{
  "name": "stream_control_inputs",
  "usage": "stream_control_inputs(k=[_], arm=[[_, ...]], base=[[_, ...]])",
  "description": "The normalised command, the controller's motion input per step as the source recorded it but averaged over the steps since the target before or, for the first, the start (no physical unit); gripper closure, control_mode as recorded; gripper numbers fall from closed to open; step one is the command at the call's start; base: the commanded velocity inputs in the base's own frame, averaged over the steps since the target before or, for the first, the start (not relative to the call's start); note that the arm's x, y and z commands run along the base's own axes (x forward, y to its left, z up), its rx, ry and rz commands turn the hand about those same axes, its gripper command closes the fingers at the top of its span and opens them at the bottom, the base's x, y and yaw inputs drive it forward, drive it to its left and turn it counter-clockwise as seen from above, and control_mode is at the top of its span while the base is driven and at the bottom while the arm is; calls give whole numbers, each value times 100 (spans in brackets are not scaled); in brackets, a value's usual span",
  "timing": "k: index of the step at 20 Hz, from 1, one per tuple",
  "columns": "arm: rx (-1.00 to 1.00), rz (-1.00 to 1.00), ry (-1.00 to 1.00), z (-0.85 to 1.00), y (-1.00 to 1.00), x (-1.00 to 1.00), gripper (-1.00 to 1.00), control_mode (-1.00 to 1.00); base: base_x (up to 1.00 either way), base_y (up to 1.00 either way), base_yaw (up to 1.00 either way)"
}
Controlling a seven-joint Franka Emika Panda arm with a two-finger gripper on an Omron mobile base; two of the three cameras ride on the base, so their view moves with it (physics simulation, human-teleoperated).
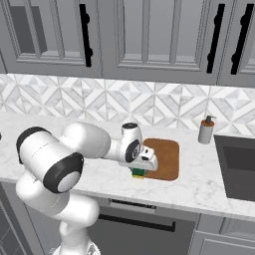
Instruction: Pick up the sponge from the counter and clean the cutting board by briefly scrubbing or pressing down on the cutting board. Once finished, release the sponge.
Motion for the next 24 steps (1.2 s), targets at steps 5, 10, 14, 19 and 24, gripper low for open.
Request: stream_control_inputs(k=[5,10,14,19,24], arm=[[0,1,0,0,-44,-7,100,-100],[3,0,0,0,-63,38,100,-100],[5,0,1,0,-67,54,100,-100],[5,0,-1,11,-65,9,100,-100],[6,0,-1,23,-55,1,100,-100]], base=[[0,0,0],[0,0,0],[0,0,0],[0,0,0],[0,0,0]])
